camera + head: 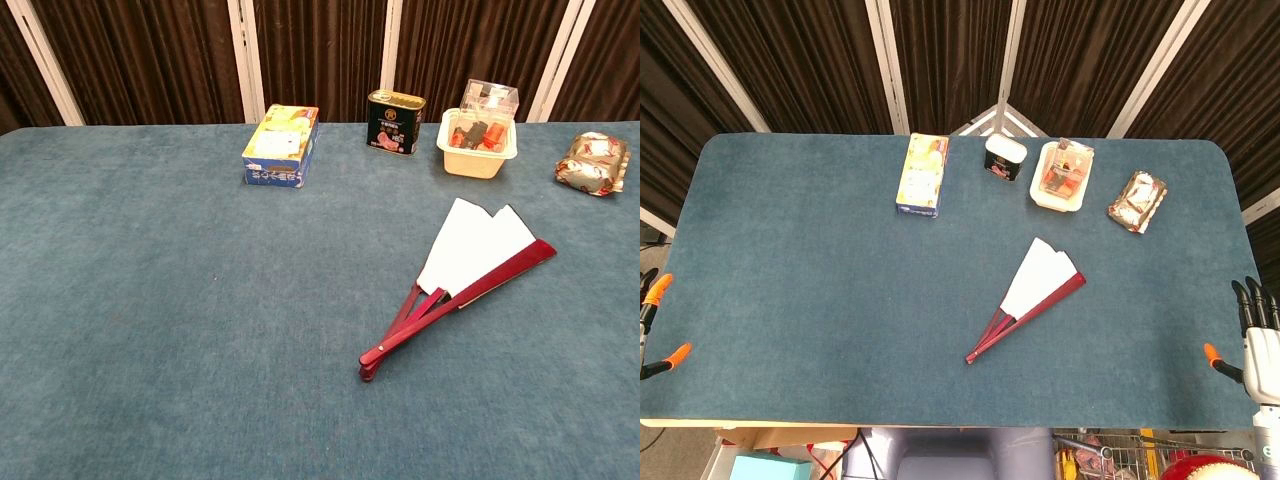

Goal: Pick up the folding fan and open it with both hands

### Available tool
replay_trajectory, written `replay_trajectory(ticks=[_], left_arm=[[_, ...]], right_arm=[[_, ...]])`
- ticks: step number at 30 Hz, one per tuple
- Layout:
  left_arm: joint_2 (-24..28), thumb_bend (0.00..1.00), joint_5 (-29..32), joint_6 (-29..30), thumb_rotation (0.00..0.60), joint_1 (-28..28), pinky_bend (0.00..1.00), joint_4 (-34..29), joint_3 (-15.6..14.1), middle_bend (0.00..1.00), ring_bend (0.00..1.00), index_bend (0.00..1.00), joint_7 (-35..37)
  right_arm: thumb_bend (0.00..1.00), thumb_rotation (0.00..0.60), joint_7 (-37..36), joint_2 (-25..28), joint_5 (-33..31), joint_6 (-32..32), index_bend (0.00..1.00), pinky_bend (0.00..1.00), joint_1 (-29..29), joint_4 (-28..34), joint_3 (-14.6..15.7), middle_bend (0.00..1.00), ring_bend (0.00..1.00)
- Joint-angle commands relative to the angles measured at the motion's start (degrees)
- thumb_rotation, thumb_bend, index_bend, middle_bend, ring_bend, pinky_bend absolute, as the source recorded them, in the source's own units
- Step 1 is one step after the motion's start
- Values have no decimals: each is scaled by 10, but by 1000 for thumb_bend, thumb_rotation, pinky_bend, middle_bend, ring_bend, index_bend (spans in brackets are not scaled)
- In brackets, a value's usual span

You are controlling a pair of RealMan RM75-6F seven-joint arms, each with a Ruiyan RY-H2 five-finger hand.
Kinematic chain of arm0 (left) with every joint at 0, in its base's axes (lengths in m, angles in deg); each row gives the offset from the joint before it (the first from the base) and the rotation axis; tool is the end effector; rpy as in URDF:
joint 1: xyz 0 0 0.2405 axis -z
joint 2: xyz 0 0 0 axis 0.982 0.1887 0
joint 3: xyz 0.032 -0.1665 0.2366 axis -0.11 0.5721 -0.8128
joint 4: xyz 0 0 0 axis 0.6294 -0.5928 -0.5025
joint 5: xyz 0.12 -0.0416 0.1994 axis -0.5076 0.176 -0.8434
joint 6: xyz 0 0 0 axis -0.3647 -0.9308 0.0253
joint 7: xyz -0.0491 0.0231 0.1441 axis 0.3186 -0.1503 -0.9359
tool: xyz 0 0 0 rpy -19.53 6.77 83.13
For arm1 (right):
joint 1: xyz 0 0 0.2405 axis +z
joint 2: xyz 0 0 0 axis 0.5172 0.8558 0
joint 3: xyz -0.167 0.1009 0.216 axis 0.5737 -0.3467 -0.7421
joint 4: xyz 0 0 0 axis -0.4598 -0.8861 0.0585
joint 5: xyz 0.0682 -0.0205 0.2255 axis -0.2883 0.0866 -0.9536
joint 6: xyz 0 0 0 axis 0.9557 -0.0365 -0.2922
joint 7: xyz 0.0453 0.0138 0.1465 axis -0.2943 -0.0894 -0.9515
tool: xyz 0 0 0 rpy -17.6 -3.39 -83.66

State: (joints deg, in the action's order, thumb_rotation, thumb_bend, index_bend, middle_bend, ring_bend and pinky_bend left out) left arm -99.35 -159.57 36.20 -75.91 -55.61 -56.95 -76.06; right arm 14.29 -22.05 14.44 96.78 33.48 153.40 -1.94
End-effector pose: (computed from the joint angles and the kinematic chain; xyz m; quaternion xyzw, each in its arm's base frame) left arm -0.3656 0.1854 0.1685 -0.6010 -0.3378 -0.3757 0.6192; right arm -0.3625 -0.1948 0.1679 0.5479 -0.3729 0.3562 0.6586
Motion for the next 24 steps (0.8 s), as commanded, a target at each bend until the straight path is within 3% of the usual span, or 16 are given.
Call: replay_trajectory(ticks=[1, 17, 24], left_arm=[[0, 0, 1, 0, 600, 0, 0, 0, 0, 0, 0, 0, 0], [1, 0, 2, -2, 600, 1, 0, -1, 1, 0, 0, 0, 1], [0, 0, 2, 2, 600, -1, 0, -1, 2, 0, 0, 0, -2]], right_arm=[[238, 600, 0, 0, 0, 0, 0, 0, 0, 0, 0, 0, 0], [238, 600, -22, 1, 25, -4, 0, 0, 4, -4, 9, 0, 0], [237, 600, -59, 0, 81, -15, 0, 0, 26, -27, 18, 0, 0]])
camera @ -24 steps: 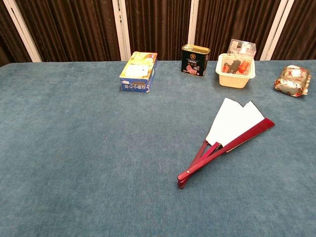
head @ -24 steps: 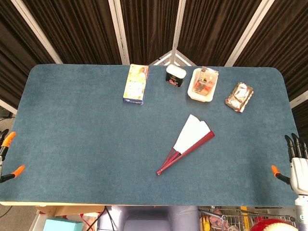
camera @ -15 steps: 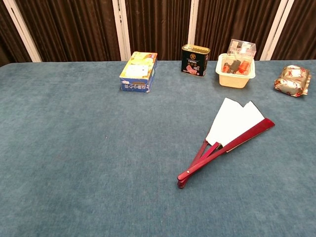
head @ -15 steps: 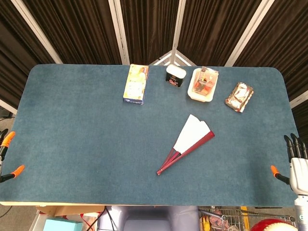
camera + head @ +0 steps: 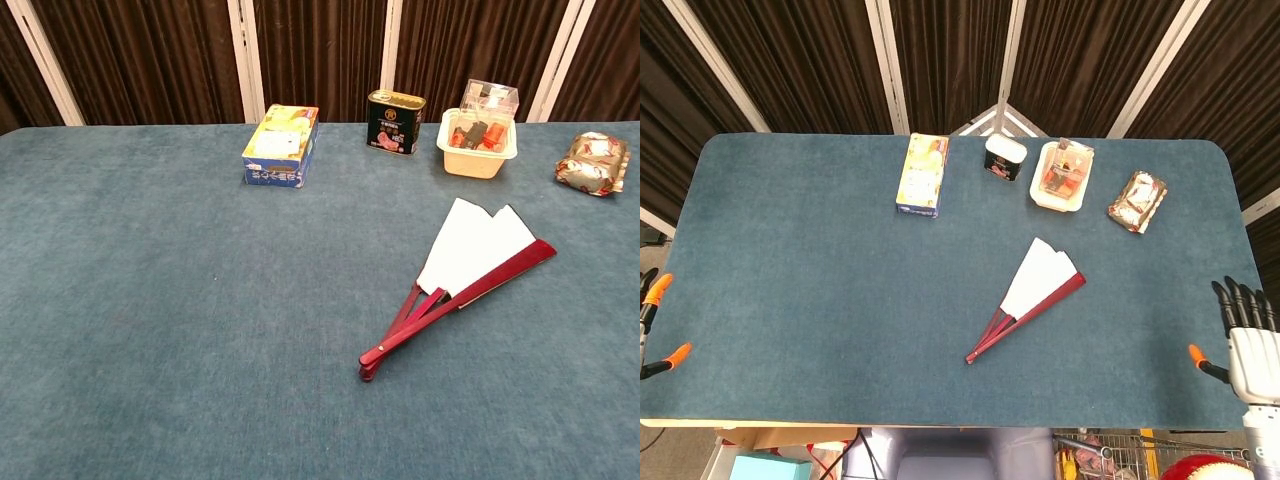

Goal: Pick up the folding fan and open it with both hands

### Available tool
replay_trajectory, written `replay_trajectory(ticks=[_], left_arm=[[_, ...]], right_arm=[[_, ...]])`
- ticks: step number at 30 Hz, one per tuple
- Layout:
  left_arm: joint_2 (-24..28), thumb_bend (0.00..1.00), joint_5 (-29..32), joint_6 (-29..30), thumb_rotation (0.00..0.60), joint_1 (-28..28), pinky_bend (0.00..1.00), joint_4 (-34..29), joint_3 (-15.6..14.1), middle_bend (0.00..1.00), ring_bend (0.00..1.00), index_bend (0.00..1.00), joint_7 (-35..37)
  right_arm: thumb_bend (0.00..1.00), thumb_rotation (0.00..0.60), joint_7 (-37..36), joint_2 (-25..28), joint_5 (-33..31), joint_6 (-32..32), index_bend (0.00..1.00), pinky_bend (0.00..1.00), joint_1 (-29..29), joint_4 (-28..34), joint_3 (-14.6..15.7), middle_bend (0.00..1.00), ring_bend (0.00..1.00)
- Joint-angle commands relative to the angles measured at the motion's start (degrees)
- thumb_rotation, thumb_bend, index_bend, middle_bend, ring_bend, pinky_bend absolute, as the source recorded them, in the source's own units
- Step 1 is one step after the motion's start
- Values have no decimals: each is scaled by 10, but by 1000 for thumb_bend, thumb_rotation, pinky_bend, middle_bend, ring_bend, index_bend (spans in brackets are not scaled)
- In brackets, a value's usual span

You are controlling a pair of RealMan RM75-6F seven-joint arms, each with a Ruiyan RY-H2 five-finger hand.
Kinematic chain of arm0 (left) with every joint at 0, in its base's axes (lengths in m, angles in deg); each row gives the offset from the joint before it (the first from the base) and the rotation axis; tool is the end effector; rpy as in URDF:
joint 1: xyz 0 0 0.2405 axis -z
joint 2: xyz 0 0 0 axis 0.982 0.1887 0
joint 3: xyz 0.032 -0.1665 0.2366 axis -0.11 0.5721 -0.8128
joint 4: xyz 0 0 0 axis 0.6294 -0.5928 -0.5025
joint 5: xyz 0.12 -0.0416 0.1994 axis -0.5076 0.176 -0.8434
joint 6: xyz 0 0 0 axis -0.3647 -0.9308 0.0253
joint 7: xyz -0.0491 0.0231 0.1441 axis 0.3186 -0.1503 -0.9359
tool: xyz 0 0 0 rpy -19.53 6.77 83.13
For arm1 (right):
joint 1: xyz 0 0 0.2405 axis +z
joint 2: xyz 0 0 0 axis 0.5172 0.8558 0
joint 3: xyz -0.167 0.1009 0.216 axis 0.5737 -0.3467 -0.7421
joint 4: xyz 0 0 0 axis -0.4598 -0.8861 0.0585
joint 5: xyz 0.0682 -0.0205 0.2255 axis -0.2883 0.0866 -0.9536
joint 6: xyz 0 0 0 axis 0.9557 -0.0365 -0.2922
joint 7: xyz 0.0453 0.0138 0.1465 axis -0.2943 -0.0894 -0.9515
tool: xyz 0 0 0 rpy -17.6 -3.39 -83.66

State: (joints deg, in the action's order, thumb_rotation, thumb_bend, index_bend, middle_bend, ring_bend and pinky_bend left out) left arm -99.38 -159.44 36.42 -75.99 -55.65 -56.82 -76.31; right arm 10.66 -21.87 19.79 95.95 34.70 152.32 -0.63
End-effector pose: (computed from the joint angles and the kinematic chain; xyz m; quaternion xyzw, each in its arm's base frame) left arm -0.3655 0.1854 0.1692 -0.5994 -0.3359 -0.3757 0.6218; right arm -0.3523 -0.1988 0.1602 0.5803 -0.3669 0.3834 0.6177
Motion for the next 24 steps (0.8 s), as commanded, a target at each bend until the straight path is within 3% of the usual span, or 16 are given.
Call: replay_trajectory(ticks=[1, 7, 10, 14, 24], left_arm=[[0, 0, 1, 0, 600, 0, 0, 0, 1, 0, 0, 0, 0], [-3, 0, 0, 1, 600, 1, 0, 1, 1, 0, 0, 0, -10], [-5, 0, 0, 2, 600, 1, 0, 2, 1, 0, 0, 0, -15], [-7, 0, 1, 1, 600, 1, 0, 2, 2, 0, 0, 0, -21], [-9, 0, 3, -1, 600, 2, 0, 3, 3, 0, 0, 0, -27]], right_arm=[[237, 600, -35, -3, 36, -11, 0, 0, 19, -23, 6, 0, 0], [237, 600, -109, -19, 93, -33, 8, 0, 60, -78, 10, 0, 0], [238, 600, -131, -42, 108, -40, 74, 0, 81, -103, 7, 0, 0], [238, 600, -143, -82, 126, -51, 136, 0, 107, -137, 5, 3, 0], [238, 600, -147, -182, 177, -74, 256, 0, 154, -218, 31, 57, 0]])
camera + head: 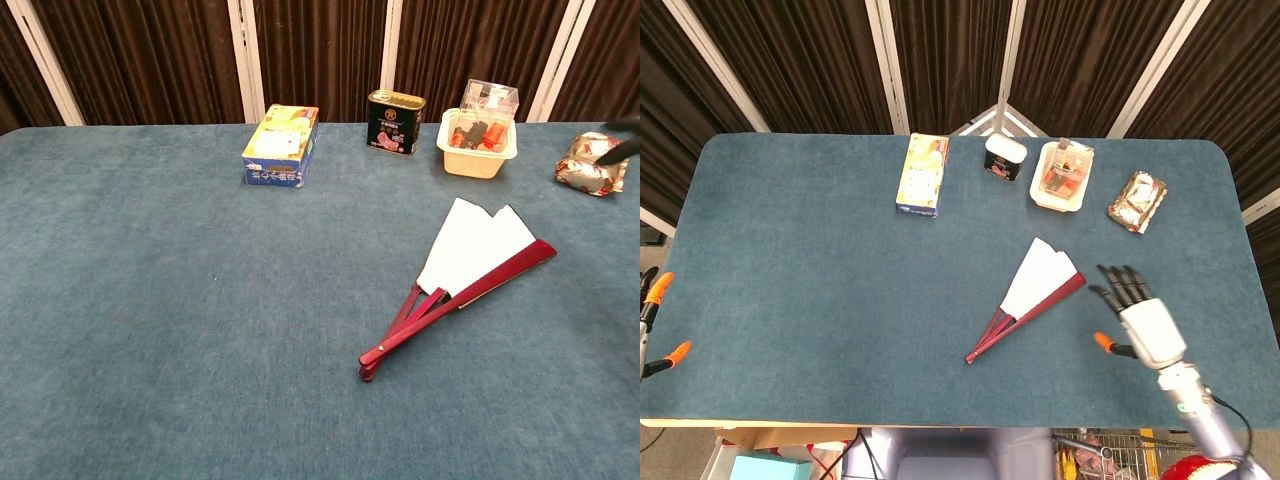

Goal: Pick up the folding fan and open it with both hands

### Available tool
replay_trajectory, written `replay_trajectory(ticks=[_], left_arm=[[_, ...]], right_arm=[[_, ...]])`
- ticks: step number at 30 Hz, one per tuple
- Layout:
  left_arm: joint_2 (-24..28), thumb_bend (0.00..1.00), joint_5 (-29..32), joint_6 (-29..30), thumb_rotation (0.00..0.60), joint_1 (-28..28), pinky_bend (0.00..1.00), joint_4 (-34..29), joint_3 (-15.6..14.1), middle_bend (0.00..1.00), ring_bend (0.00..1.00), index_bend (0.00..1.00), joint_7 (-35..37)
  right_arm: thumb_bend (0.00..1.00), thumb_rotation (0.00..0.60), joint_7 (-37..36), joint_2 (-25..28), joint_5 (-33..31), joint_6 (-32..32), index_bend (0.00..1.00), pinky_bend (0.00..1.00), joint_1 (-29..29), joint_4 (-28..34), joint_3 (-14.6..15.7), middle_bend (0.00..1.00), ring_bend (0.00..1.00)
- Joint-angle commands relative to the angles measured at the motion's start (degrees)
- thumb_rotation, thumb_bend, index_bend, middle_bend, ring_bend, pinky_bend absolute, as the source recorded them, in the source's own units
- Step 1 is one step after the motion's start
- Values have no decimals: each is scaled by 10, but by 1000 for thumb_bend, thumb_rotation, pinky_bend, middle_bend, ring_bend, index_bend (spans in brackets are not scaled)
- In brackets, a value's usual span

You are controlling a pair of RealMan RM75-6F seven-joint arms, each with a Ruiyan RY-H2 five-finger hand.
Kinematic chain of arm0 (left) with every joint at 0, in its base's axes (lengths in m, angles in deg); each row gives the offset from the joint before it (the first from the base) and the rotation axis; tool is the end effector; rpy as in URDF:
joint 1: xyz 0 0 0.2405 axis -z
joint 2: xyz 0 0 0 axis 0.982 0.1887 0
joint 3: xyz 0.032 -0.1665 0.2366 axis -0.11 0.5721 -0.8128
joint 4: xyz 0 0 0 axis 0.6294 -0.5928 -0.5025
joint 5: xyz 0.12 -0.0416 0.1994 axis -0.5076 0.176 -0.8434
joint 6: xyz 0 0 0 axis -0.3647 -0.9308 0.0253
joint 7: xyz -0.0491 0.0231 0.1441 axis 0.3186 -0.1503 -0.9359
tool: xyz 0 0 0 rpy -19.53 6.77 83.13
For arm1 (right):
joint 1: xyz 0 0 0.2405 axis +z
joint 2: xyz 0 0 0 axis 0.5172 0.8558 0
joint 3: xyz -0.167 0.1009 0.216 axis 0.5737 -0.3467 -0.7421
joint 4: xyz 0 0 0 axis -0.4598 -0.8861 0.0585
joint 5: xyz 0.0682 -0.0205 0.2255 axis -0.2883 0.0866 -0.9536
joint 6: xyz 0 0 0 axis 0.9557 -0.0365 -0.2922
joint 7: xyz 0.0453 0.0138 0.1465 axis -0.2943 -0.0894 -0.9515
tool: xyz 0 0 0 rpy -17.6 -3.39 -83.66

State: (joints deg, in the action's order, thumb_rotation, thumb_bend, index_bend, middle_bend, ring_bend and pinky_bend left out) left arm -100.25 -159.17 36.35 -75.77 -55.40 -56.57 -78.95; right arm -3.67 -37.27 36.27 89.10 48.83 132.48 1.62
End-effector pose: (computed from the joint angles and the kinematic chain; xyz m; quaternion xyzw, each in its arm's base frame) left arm -0.3649 0.1877 0.1648 -0.6036 -0.3246 -0.3657 0.6297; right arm -0.3129 -0.2714 0.0537 0.7032 -0.3253 0.4690 0.4239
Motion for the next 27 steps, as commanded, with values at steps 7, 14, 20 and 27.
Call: replay_trajectory(ticks=[7, 14, 20, 27], left_arm=[[-1, 0, 3, -3, 600, 1, 0, 0, 0, 0, 0, 0, -4], [-1, 0, 4, -5, 600, 2, 0, -1, 0, 0, 0, 0, -5], [-1, 0, 3, -5, 600, 2, 0, 2, 0, 0, 0, 0, -5], [-1, 0, 4, -6, 600, 3, 0, 2, 1, 0, 0, 0, -3]], right_arm=[[237, 600, 4, -88, 10, -24, 289, 0, 31, -48, 14, 72, 1], [238, 600, 16, -150, 0, -35, 289, 0, 40, -70, 18, 72, 1], [237, 600, 22, -201, -13, -49, 328, 0, 53, -97, 13, 78, 1], [238, 600, 20, -249, -30, -59, 380, 0, 66, -139, 5, 100, 4]])
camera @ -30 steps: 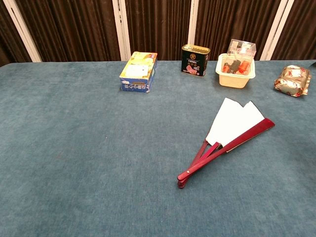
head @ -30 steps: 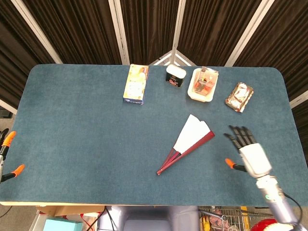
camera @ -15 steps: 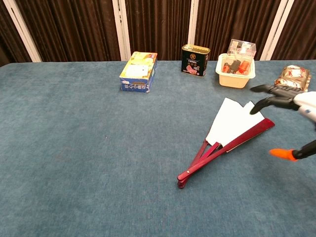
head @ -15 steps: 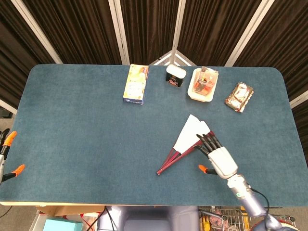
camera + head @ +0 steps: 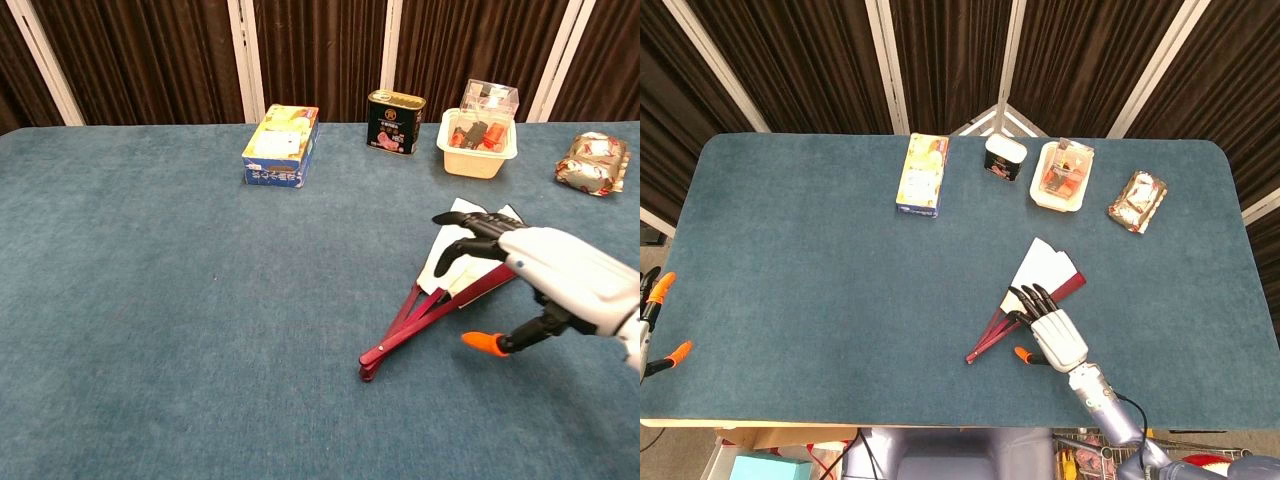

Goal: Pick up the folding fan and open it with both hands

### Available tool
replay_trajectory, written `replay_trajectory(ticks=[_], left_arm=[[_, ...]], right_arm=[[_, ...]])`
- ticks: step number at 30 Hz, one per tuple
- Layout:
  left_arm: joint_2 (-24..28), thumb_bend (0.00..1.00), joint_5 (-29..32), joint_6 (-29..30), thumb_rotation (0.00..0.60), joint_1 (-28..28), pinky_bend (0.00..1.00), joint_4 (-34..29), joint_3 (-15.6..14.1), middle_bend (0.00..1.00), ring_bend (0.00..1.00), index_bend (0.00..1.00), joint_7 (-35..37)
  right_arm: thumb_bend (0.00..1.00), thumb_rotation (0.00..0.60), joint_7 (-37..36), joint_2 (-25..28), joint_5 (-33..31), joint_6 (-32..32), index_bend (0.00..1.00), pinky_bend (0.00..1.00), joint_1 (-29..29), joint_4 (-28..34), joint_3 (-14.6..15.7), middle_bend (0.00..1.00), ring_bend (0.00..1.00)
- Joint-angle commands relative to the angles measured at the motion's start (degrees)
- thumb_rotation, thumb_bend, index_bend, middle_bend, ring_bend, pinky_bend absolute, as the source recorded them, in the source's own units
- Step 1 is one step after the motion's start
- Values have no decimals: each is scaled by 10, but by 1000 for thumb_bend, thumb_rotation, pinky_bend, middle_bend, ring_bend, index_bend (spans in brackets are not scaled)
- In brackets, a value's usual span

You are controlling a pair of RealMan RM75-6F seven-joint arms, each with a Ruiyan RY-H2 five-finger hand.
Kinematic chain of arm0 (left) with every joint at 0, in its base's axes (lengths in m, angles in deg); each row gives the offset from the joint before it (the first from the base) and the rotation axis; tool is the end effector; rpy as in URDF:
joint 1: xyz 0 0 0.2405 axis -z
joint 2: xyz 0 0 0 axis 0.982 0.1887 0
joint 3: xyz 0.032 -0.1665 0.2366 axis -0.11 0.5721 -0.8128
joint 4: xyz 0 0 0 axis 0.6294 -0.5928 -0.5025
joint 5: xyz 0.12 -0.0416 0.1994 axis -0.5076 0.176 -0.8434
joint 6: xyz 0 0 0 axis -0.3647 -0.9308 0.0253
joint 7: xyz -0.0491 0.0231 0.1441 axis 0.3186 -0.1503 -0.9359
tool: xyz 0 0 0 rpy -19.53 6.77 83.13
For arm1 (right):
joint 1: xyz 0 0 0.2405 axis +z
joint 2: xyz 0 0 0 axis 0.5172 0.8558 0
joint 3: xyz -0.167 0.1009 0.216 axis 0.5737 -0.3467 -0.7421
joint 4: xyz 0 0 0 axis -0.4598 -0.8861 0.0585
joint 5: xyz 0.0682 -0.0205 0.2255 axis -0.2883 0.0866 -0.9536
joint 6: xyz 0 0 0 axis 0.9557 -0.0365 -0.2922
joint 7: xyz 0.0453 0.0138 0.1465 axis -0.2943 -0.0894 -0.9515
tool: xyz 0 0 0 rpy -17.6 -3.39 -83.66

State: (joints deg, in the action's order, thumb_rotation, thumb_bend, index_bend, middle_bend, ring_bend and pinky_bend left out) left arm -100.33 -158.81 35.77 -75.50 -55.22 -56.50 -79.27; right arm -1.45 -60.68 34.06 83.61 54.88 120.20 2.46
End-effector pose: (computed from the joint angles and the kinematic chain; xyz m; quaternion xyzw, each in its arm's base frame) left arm -0.3661 0.1899 0.1639 -0.6055 -0.3249 -0.3612 0.6304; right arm -0.2494 -0.2813 -0.0928 0.7091 -0.3655 0.4894 0.3521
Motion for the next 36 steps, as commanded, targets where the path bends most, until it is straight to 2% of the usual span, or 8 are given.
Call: replay_trajectory(ticks=[1, 9, 15, 21, 31, 36], left_arm=[[0, 0, 0, -1, 600, 0, 0, 0, 0, 0, 0, 0, 0], [1, 0, 3, -4, 600, 1, 0, -1, 0, 0, 0, 0, 2], [1, 0, 4, -5, 600, 2, 0, -2, 0, 0, 0, 0, 1], [0, 0, 6, -6, 600, 2, 0, -3, 1, 0, 0, 0, 0], [0, 0, 7, -7, 600, 2, 0, -3, 1, 0, 0, 0, -1], [0, 0, 8, -7, 600, 2, 0, -4, 1, 0, 0, 0, 0]], right_arm=[[238, 600, -4, -20, -10, -5, 386, 0, 7, -22, -4, 103, 6], [236, 600, -31, -55, -26, 1, 422, 0, 15, -78, -5, 114, 7], [241, 600, -42, -66, -31, 4, 435, 0, 18, -92, -5, 121, 7], [288, 600, -49, -76, -38, 4, 461, 0, 20, -105, -4, 129, 7], [292, 600, -55, -91, -38, 11, 475, 0, 23, -113, 2, 135, 8], [365, 600, -53, -97, -41, 10, 505, 0, 27, -115, 1, 144, 11]])
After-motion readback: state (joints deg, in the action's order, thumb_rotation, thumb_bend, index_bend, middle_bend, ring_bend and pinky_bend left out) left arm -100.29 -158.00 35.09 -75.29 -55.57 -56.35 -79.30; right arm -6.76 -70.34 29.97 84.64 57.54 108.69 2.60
